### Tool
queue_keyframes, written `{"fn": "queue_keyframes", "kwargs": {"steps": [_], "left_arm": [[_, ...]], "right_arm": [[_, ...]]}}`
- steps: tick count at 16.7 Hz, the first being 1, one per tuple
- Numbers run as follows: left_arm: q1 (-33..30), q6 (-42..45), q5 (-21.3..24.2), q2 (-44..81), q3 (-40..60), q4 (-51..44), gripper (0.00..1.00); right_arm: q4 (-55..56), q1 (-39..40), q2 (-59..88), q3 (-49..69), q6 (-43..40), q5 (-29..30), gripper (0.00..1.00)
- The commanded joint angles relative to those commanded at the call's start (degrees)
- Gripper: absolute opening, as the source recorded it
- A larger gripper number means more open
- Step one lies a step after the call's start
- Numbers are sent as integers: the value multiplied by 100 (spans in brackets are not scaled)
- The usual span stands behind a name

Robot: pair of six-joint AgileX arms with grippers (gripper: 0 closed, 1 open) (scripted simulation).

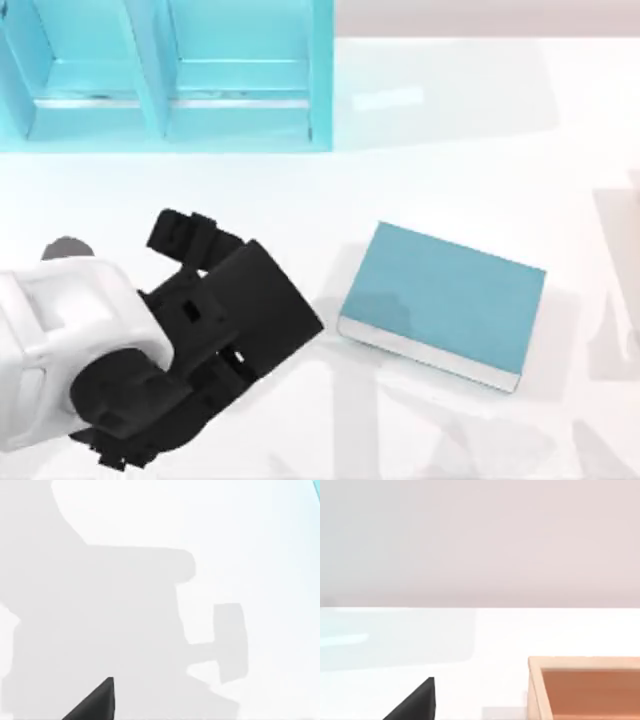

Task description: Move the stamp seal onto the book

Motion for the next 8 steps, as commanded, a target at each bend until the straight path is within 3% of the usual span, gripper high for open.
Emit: {"fn": "queue_keyframes", "kwargs": {"steps": [8], "left_arm": [[2909, 6942, 2170, -4460, -2468, 2560, 100]], "right_arm": [[0, 0, 0, 0, 0, 0, 100]]}}
